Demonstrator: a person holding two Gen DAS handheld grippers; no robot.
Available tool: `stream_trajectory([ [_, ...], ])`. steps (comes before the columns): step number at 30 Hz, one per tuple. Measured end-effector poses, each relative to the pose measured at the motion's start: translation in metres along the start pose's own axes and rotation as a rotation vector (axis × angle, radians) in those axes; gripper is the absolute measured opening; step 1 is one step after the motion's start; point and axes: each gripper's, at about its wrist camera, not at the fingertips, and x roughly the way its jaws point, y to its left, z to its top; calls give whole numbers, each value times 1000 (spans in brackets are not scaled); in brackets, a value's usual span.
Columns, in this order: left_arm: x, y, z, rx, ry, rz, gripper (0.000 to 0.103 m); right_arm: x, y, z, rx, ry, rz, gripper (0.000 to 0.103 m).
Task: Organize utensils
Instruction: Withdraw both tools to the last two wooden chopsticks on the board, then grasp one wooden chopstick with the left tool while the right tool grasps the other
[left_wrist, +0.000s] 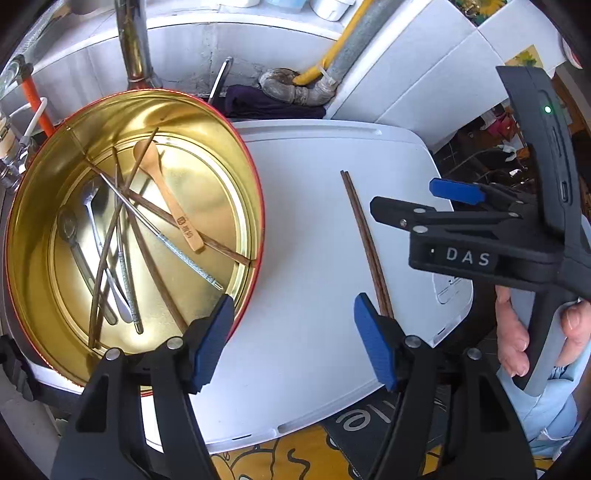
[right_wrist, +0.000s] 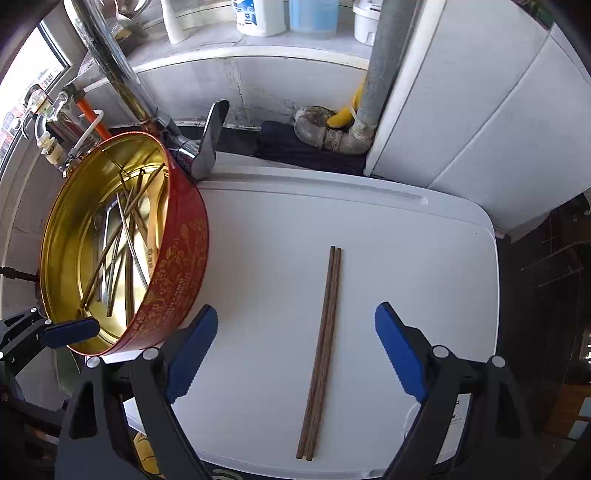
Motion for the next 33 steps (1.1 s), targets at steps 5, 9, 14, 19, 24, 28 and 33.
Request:
stream_trajectory([
  [5,39,-37,2,56,66,-2,67,28,-27,-22,31,70,-47,88],
  [9,71,-58,2,83,109,32,67,49,-45,-34,59,120,-44,88],
  [14,103,-69,2,62,149,51,67,69,-63,-40,96,162,-39,88],
  [19,124,-81,5,37,158,81,67,80,-63,-44,85,183,-24,88],
  [24,137,-90,7,38,157,123,67,85,-59,-45,58,187,-21,88],
  [28,142,-97,10,43,148,147,67,88,-57,-45,45,186,-23,88],
  [33,147,-106,16,51,120,193,68,93,-58,-47,49,191,-20,88],
])
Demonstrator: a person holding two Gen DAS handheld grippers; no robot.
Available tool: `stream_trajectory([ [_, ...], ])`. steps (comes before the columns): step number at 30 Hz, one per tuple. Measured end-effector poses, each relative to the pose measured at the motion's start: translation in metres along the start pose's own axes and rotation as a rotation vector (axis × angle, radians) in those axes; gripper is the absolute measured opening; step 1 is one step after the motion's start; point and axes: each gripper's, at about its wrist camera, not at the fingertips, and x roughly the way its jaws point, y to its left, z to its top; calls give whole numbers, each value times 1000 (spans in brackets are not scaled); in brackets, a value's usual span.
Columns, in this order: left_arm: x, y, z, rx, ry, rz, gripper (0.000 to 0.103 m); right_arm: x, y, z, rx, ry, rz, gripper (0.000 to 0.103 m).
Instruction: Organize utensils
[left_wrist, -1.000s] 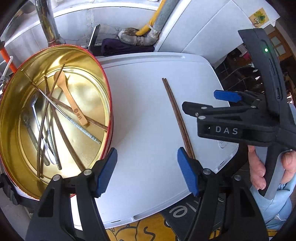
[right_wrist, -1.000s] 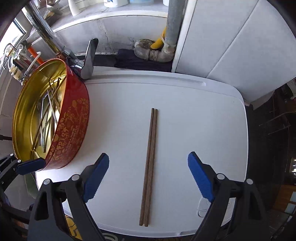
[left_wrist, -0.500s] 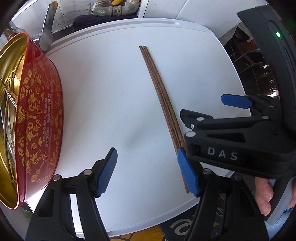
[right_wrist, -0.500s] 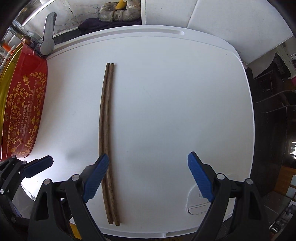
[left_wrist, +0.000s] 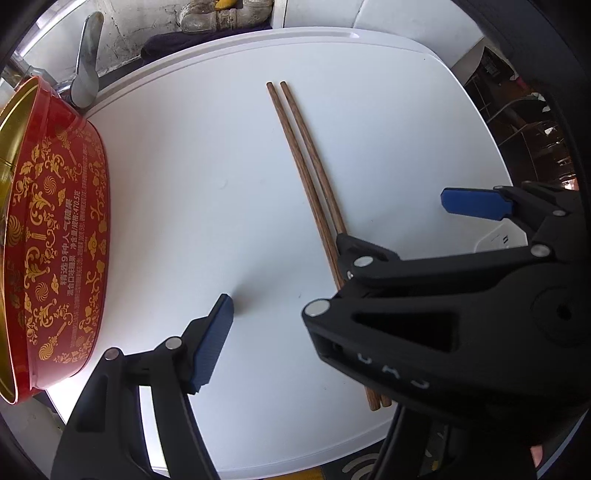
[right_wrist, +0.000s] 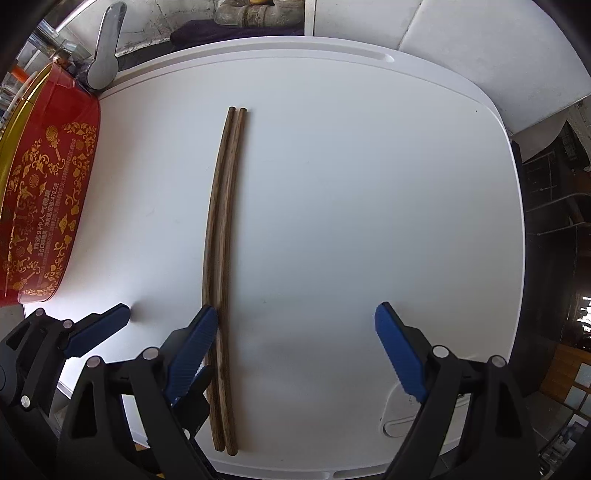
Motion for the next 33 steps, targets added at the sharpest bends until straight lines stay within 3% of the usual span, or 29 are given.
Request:
stream_trajectory([
  [5,7,-8,4,29,-21,48,71,4,-2,-4,7,3,-9,88],
  [12,4,-3,-5,24,-53,46,70,4,-4,-11,25,-11,-4,84],
  [13,0,1,-10,16,-65,38,67,1,-5,-13,38,-20,-3,76],
  [14,-2,3,-12,12,-77,38,56,-1,-9,-10,48,-29,-2,60],
  [15,-4,6,-12,6,-87,39,39,-4,-10,-11,50,-32,1,49],
  [16,-6,9,-13,-5,-90,27,29,-5,-11,-13,52,-26,10,17],
  [17,-6,13,-12,-18,-84,-6,9,-4,-12,-14,58,-9,29,8],
  [20,-7,24,-14,-39,-89,-55,6,-5,-11,-18,54,-33,50,6],
  [28,-14,33,-31,-54,-106,-66,6,-7,-12,-22,105,-34,83,6],
  [33,-36,45,-38,-66,-161,-80,6,-29,-10,-27,110,-94,102,6],
])
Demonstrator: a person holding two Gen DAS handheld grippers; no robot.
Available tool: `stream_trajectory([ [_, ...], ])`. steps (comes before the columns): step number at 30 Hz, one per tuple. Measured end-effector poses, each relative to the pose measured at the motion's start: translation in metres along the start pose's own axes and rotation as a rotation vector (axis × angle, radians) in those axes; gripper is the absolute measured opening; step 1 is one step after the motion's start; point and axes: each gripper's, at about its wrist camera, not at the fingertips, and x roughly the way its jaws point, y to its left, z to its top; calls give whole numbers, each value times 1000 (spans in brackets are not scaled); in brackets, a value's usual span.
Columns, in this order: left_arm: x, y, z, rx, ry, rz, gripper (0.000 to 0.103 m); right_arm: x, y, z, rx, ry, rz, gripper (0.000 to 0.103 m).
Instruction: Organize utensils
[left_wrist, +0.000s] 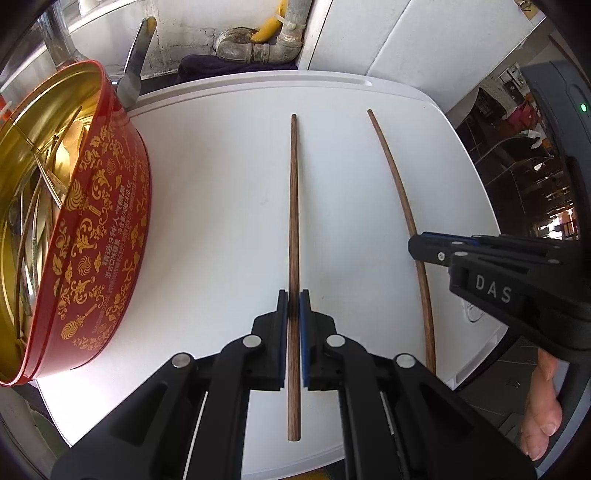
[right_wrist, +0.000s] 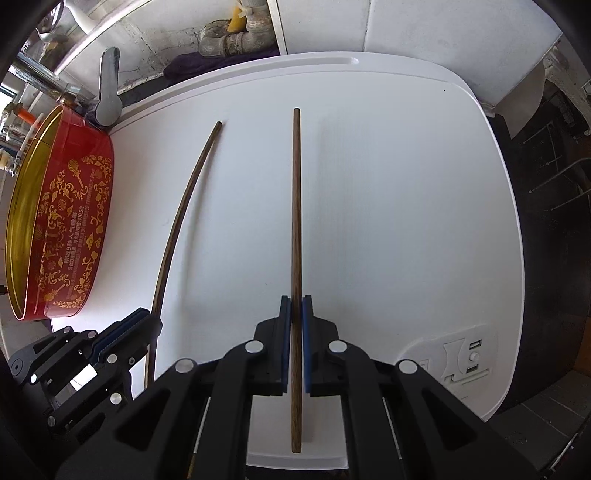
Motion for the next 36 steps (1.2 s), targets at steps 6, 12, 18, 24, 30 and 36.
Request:
stream_trajectory([
  [6,-37,14,0,-9,-96,-5,6,-42,15,-14,-37,-101,31,6],
  [12,-48,18,1,-13,-124,-15,6,-54,39,-18,-76,-133,51,6],
  [18,-42,27,-10,-28,-96,-21,6,-51,45,-17,-77,-123,64,6],
  [24,-62,27,-13,-29,-156,-33,5,-65,40,-20,-61,-156,92,6],
  [30,-89,27,-11,-26,-219,-64,5,-83,34,-22,-58,-200,111,6],
  [36,-109,27,-10,-21,-267,-80,0,-90,31,-21,-62,-218,125,6],
])
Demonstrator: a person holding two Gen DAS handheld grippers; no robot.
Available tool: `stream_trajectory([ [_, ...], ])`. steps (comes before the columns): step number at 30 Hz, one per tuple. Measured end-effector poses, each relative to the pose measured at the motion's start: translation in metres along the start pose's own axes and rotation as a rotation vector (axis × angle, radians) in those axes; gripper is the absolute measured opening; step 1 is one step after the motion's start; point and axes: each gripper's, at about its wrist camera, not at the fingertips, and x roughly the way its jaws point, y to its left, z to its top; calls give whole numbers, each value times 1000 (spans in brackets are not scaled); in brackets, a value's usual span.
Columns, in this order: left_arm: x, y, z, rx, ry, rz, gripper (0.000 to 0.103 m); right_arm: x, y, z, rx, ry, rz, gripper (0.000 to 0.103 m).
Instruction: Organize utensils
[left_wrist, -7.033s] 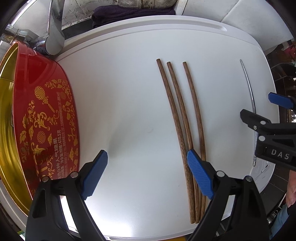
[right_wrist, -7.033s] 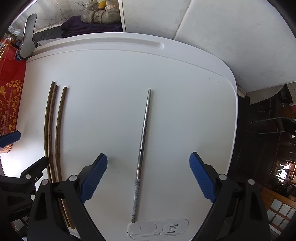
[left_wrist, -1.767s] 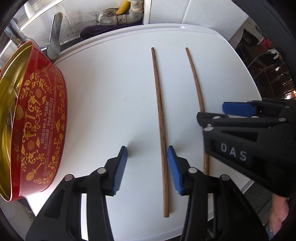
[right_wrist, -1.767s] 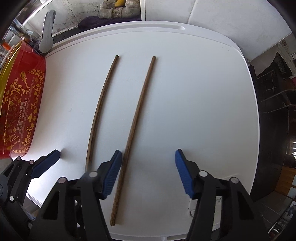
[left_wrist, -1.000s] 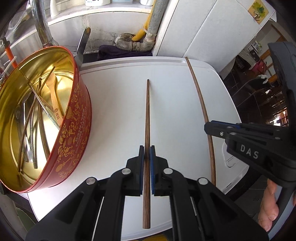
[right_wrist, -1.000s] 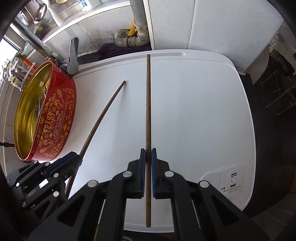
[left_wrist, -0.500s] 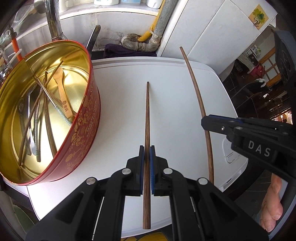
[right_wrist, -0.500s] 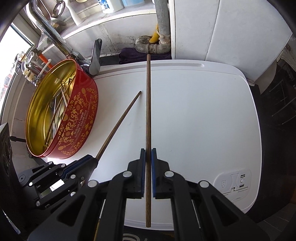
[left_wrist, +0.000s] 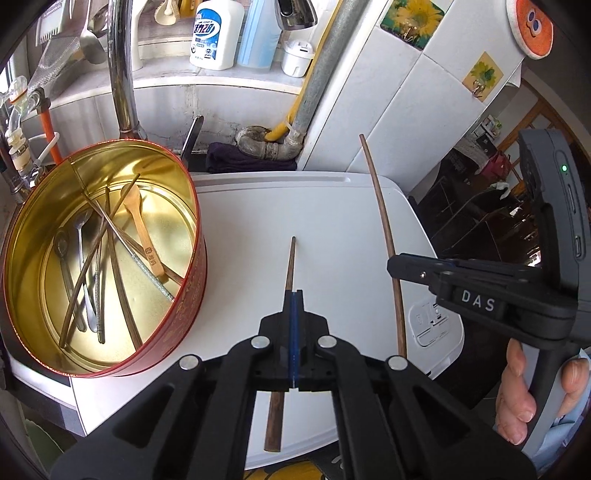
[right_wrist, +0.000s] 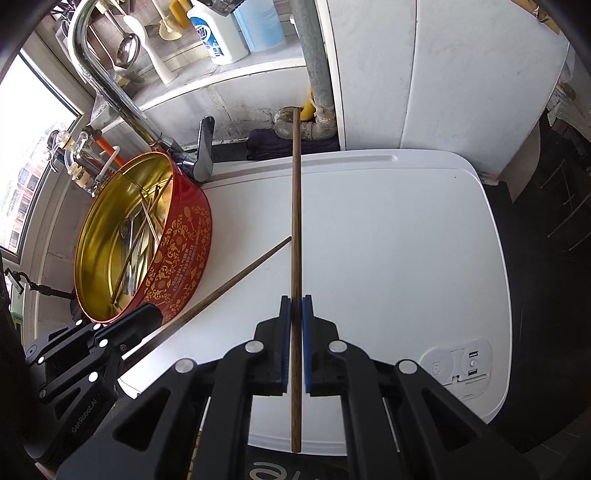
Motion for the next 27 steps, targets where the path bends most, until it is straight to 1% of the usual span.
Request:
stream_trajectory([
  [3,-5,-2,0,16,-12,10,0,-1,1,0,-11,-3,5,6],
  [5,-1,-3,-1,34,2,20,0,0,2,0,-11,-2,5,6],
  [10,29,-8,-9,83,113,30,1,5,0,0,-8,13,4,6],
  [11,37,-9,-11,95,143,37,4,6,-1,0,-7,17,2,6],
  [13,54,-12,-15,113,212,45,22,9,-5,0,-1,27,-5,6],
  [14,63,-15,-18,122,245,48,46,11,-8,-1,3,35,-12,6],
  [15,72,-17,-19,131,275,50,58,13,-11,-1,4,48,-18,6],
  [17,87,-25,-22,166,335,38,58,20,-21,-3,7,84,-26,6],
  [19,106,-33,-23,189,408,28,58,30,-40,-8,44,123,-36,6],
  [21,126,-42,-24,185,470,9,58,41,-59,-15,91,159,-12,6],
  [23,145,-50,-25,169,518,24,58,47,-75,-24,130,164,-19,6],
  [24,152,-54,-25,164,527,29,62,49,-82,-29,151,162,-20,6],
  [25,152,-62,-23,177,496,29,62,49,-89,-34,172,163,-12,6],
  [27,158,-73,-22,192,484,65,62,48,-98,-41,191,161,3,6],
])
